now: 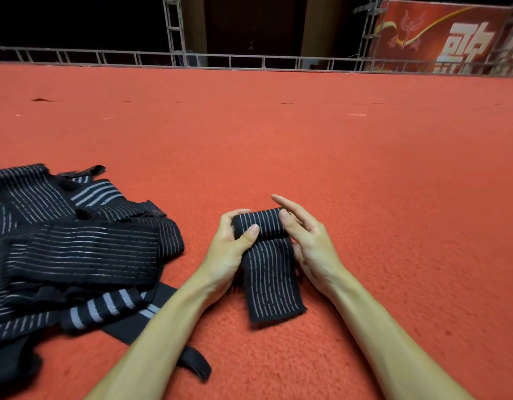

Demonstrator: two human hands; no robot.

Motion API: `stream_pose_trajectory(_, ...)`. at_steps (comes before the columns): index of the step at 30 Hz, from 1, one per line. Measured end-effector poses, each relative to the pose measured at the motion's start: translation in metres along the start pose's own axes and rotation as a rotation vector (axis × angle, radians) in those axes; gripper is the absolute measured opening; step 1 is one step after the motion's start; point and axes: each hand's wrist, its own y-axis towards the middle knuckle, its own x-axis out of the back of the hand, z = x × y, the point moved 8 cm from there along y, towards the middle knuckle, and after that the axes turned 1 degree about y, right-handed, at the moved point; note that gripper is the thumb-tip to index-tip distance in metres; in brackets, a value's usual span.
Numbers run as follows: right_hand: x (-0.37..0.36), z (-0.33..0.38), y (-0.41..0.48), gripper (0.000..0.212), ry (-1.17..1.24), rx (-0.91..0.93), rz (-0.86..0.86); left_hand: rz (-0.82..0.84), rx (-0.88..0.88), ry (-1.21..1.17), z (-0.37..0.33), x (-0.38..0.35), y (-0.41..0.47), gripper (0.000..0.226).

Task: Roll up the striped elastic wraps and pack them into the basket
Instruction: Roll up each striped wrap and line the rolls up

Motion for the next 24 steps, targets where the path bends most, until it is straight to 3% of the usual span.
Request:
stream_pose_trajectory(6,0.001,-0.01,0.0,0.052,-0.037,-0.101,-0.057,0.108,-0.099,0.039,-0.013,-0.002,-0.003,0.037)
stream_pose_trajectory(13,0.011,0.0,-0.001,0.007,-0.017,-0.029,-0.132,0.12,-0.053,0.029,-0.009,-0.007,-0.003,0.044)
stream_pose_trajectory(16,0.014,-0.002,-0.001,0.014,0.031,-0.013,-0.134,0.133,0.023,-0.054,-0.004,-0.011,-0.003,0.055)
stream_pose_trajectory(24,0.013,0.007,0.0,0.029,0.005,0.128,-0.07,-0.047,0.075,-0.12,0.002,0.0,0.0,0.044)
